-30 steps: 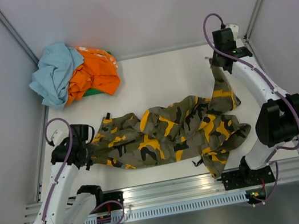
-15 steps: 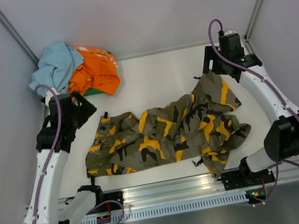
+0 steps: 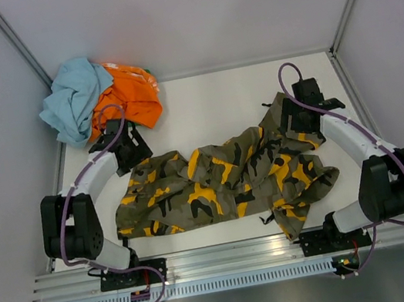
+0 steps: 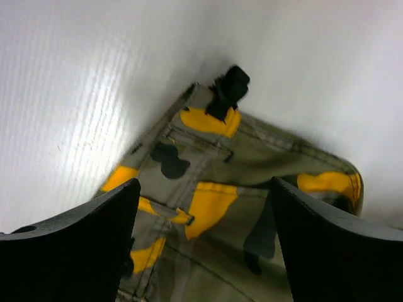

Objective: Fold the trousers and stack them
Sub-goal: Flatten the trousers out

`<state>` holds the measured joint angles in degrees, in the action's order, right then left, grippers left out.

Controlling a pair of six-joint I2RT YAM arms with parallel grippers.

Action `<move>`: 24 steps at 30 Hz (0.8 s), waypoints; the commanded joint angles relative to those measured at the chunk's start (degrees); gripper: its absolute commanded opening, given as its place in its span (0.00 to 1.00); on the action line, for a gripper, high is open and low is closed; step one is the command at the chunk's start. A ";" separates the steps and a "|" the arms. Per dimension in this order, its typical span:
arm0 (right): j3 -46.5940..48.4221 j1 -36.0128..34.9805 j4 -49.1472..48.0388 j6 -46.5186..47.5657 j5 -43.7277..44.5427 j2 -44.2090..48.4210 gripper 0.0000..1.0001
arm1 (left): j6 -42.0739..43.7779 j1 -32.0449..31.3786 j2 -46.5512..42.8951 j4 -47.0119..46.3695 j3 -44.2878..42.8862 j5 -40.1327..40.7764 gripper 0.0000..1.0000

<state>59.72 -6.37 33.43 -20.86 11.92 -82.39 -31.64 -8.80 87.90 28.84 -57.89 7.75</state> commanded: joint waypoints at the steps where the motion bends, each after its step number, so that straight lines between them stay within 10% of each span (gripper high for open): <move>1: 0.31 0.04 -4.07 -1.81 1.52 0.13 0.92 | 0.88 2.37 2.53 -7.47 0.75 2.88 0.88; 12: 0.74 0.13 -7.50 -5.33 3.55 -3.48 0.93 | -2.11 3.26 10.18 -13.72 1.99 0.61 0.75; 18: 0.75 0.13 -9.17 -5.16 -0.15 -6.11 0.94 | -3.52 3.26 13.17 -15.83 2.69 -1.16 0.43; 22: -0.40 0.13 -9.17 -4.36 2.14 -8.75 0.94 | -4.66 3.26 13.97 -14.87 1.12 -1.51 0.02; 24: -1.19 0.13 -9.96 -4.01 1.09 -10.07 0.93 | -5.10 3.26 13.44 -13.21 -0.20 -0.90 0.02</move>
<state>59.35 -6.37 25.76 -25.17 13.32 -91.02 -34.52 -5.48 99.92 14.41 -56.40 7.84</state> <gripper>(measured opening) 0.938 0.043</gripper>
